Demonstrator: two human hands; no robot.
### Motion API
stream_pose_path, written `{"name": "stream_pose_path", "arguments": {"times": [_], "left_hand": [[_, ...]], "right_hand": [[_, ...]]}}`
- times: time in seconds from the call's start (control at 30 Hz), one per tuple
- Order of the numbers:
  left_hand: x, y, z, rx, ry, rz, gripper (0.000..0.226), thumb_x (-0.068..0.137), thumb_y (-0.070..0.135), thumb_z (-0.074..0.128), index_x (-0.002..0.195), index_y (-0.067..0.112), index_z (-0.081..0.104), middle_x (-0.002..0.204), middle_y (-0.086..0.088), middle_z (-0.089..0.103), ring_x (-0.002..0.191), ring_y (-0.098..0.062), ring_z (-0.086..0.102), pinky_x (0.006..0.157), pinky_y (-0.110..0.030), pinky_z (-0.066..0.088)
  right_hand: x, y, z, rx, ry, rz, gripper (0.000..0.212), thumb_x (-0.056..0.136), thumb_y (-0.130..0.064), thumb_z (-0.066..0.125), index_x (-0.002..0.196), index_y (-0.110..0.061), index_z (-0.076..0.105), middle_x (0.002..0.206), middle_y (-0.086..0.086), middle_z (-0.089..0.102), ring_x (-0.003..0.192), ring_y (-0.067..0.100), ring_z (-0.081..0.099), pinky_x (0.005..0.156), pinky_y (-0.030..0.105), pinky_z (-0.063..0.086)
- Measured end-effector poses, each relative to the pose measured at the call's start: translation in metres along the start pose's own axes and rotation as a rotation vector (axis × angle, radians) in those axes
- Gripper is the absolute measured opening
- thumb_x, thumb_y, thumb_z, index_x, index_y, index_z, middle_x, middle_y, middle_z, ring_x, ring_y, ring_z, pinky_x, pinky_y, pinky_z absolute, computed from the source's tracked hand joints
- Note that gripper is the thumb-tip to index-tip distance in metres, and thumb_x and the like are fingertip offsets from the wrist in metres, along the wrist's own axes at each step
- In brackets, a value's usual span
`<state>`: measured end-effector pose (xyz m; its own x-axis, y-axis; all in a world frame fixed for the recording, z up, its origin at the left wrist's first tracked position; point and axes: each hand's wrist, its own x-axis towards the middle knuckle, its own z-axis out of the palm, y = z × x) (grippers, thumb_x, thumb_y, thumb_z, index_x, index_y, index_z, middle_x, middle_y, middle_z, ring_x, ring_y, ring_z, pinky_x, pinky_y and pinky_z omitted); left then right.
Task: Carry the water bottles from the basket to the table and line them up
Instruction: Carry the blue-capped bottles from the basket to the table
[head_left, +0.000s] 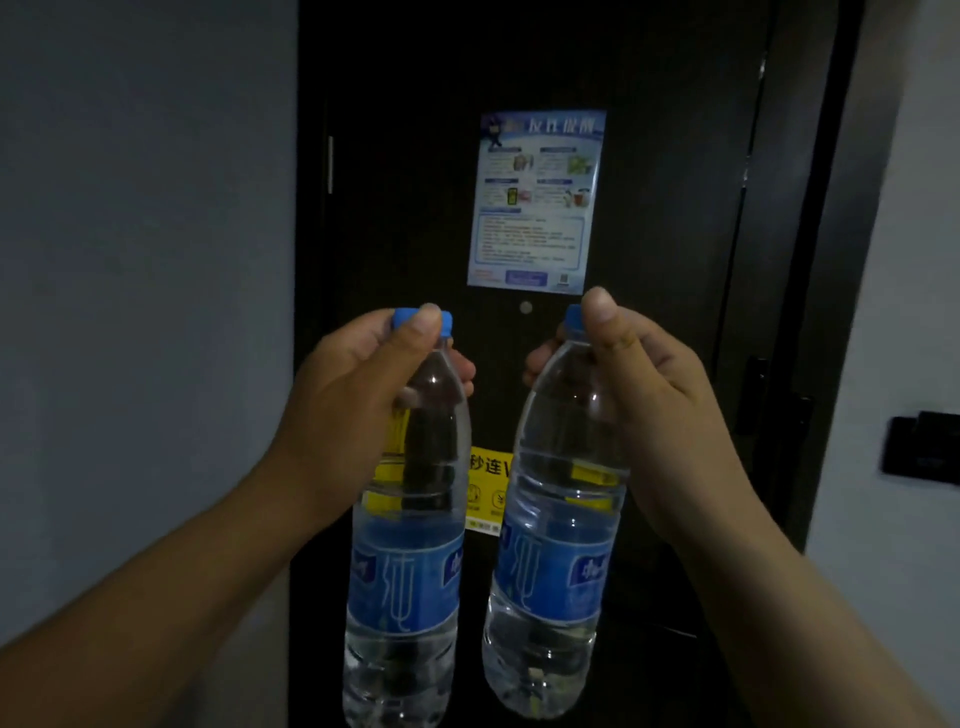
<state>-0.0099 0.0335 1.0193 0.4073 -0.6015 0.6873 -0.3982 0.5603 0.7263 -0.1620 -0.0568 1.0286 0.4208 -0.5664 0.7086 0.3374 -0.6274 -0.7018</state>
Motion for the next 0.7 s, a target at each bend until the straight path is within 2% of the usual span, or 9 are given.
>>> {"name": "stream_pose_path", "arguments": {"times": [0.13, 0.3, 0.4, 0.47, 0.57, 0.63, 0.7], "left_hand": [[0.002, 0.008, 0.011, 0.09, 0.116, 0.012, 0.034, 0.082, 0.048, 0.051, 0.084, 0.018, 0.065, 0.084, -0.008, 0.074, 0.083, -0.024, 0.071, 0.074, -0.032, 0.056], [-0.004, 0.015, 0.014, 0.188, 0.265, -0.005, 0.045, 0.077, 0.046, 0.049, 0.086, 0.005, 0.067, 0.08, -0.014, 0.073, 0.07, -0.019, 0.068, 0.061, -0.019, 0.055], [-0.016, 0.024, 0.008, 0.266, 0.368, -0.004, 0.042, 0.081, 0.048, 0.059, 0.08, 0.007, 0.069, 0.08, -0.016, 0.072, 0.069, -0.022, 0.066, 0.06, -0.022, 0.054], [-0.027, 0.034, -0.002, 0.326, 0.437, 0.001, 0.039, 0.081, 0.046, 0.057, 0.078, 0.009, 0.069, 0.078, -0.013, 0.073, 0.069, -0.021, 0.067, 0.066, -0.027, 0.054], [-0.048, 0.056, -0.019, 0.384, 0.513, 0.023, 0.037, 0.078, 0.043, 0.055, 0.079, 0.009, 0.069, 0.076, -0.008, 0.074, 0.07, -0.019, 0.068, 0.071, -0.029, 0.054], [-0.066, 0.075, -0.03, 0.434, 0.563, 0.049, 0.039, 0.08, 0.043, 0.063, 0.083, 0.004, 0.068, 0.076, -0.008, 0.074, 0.07, -0.019, 0.068, 0.069, -0.025, 0.055], [-0.084, 0.097, -0.041, 0.478, 0.609, 0.08, 0.045, 0.077, 0.042, 0.056, 0.086, -0.001, 0.066, 0.075, -0.008, 0.073, 0.069, -0.02, 0.067, 0.065, -0.02, 0.055]], "right_hand": [[0.021, 0.004, -0.011, 0.113, -0.123, 0.025, 0.041, 0.081, -0.051, 0.048, 0.088, -0.014, 0.064, 0.081, 0.005, 0.071, 0.071, 0.013, 0.069, 0.065, 0.021, 0.057], [0.038, 0.012, -0.01, 0.251, -0.285, 0.018, 0.043, 0.082, -0.048, 0.047, 0.087, -0.008, 0.063, 0.083, 0.009, 0.07, 0.075, 0.019, 0.069, 0.065, 0.02, 0.058], [0.04, 0.013, 0.005, 0.284, -0.344, -0.011, 0.044, 0.084, -0.049, 0.046, 0.086, -0.009, 0.064, 0.084, 0.005, 0.072, 0.078, 0.016, 0.07, 0.07, 0.027, 0.058], [0.039, 0.01, 0.019, 0.304, -0.383, -0.015, 0.045, 0.083, -0.051, 0.045, 0.087, -0.011, 0.065, 0.083, 0.002, 0.073, 0.079, 0.013, 0.07, 0.075, 0.03, 0.057], [0.031, 0.0, 0.041, 0.384, -0.434, -0.013, 0.042, 0.083, -0.05, 0.045, 0.088, -0.012, 0.065, 0.079, -0.002, 0.073, 0.076, 0.009, 0.069, 0.073, 0.025, 0.052], [0.022, -0.011, 0.058, 0.445, -0.485, -0.045, 0.042, 0.085, -0.047, 0.045, 0.088, -0.01, 0.064, 0.078, -0.001, 0.073, 0.074, 0.009, 0.069, 0.069, 0.02, 0.054], [0.012, -0.025, 0.075, 0.517, -0.529, -0.05, 0.043, 0.081, -0.048, 0.047, 0.088, -0.01, 0.064, 0.076, 0.0, 0.073, 0.072, 0.008, 0.069, 0.067, 0.017, 0.054]]}}
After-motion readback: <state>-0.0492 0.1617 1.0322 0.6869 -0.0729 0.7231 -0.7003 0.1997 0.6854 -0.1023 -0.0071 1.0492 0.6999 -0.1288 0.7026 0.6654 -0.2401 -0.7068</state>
